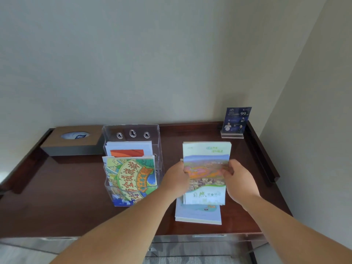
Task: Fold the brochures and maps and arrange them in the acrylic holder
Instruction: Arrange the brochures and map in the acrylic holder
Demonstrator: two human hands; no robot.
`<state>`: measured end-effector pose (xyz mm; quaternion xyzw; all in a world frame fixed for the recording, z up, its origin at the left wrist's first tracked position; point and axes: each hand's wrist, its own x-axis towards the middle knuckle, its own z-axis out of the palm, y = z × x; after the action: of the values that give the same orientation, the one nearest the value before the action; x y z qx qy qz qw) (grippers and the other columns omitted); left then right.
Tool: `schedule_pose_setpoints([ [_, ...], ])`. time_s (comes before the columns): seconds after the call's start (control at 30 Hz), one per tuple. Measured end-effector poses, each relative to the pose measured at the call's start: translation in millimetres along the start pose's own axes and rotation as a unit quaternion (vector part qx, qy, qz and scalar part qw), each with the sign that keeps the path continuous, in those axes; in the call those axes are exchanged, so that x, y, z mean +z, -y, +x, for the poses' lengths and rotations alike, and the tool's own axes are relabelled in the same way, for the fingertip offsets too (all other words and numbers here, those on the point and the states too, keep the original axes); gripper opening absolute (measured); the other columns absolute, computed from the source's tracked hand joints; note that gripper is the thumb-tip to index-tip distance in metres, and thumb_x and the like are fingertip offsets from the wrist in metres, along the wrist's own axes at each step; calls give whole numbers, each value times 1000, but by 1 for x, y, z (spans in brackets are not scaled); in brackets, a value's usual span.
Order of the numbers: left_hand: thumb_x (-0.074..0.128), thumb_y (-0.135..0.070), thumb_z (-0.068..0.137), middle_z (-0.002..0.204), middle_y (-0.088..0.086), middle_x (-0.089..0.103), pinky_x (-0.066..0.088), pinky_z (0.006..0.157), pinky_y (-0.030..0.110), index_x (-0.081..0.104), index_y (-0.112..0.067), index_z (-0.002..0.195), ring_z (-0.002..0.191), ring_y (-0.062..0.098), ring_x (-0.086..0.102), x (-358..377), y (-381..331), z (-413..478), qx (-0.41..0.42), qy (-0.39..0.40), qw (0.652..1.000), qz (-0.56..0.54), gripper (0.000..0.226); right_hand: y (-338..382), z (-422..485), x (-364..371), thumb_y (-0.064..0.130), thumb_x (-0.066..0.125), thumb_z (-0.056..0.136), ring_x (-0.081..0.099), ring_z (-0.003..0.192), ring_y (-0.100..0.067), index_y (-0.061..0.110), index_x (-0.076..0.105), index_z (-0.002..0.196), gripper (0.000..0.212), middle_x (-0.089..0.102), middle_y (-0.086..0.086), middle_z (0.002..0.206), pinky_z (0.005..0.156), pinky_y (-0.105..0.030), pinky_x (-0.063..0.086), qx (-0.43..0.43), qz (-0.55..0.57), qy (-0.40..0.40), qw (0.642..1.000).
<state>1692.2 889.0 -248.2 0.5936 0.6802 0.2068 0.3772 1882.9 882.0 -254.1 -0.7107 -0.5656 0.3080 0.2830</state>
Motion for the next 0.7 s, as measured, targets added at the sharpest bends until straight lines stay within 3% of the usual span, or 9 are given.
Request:
schedule_pose_setpoints([
  [0.1,39,-12,97,81,1,58,35,54,28,56,-19,102,62,13,49,0,2,-8,11,-4,1000,-6,19,3,-5,-1,24,52,99,63,75,-20,22,56,91,9,66,2,81,67,-41,54,5,-2,0,1000],
  [0.2,41,-12,97,76,-5,50,33,51,27,52,-24,90,62,10,45,-7,-5,-12,27,-20,999,3,18,10,-8,-6,22,51,99,65,75,-20,22,56,92,9,67,3,82,67,-43,57,-6,0,-3,1000],
  [0.27,43,-12,97,84,-5,55,34,52,26,55,-20,92,65,13,50,-23,-17,-11,47,-38,998,10,15,25,-4,-13,20,52,99,64,76,-20,22,56,92,8,66,4,81,66,-39,54,-34,6,-22,999],
  [0.37,45,-13,97,111,3,66,42,64,27,60,-11,111,85,27,63,-69,-40,-6,79,-93,992,6,21,70,7,-26,21,54,97,58,72,-10,24,54,88,10,63,11,79,55,-27,39,-104,18,-69,992],
  [0.43,48,-15,97,116,5,66,46,72,28,60,-8,108,91,27,64,-109,-54,-2,92,-136,986,14,18,110,14,-32,22,55,98,54,68,-2,24,53,88,10,61,12,78,52,-24,34,-147,25,-85,985],
  [0.57,52,-16,98,102,7,60,57,82,47,56,-6,111,91,31,66,-185,-60,-1,100,-159,982,-13,17,184,19,-26,24,55,98,50,66,-2,23,51,90,9,55,16,76,52,-24,35,-209,50,-81,973],
  [0.7,56,-16,96,103,19,60,55,86,53,56,-6,114,95,36,65,-234,-47,-3,89,-168,980,-59,21,239,18,-13,21,55,96,46,63,-3,25,50,85,13,51,14,71,52,-26,32,-231,37,-95,968],
])
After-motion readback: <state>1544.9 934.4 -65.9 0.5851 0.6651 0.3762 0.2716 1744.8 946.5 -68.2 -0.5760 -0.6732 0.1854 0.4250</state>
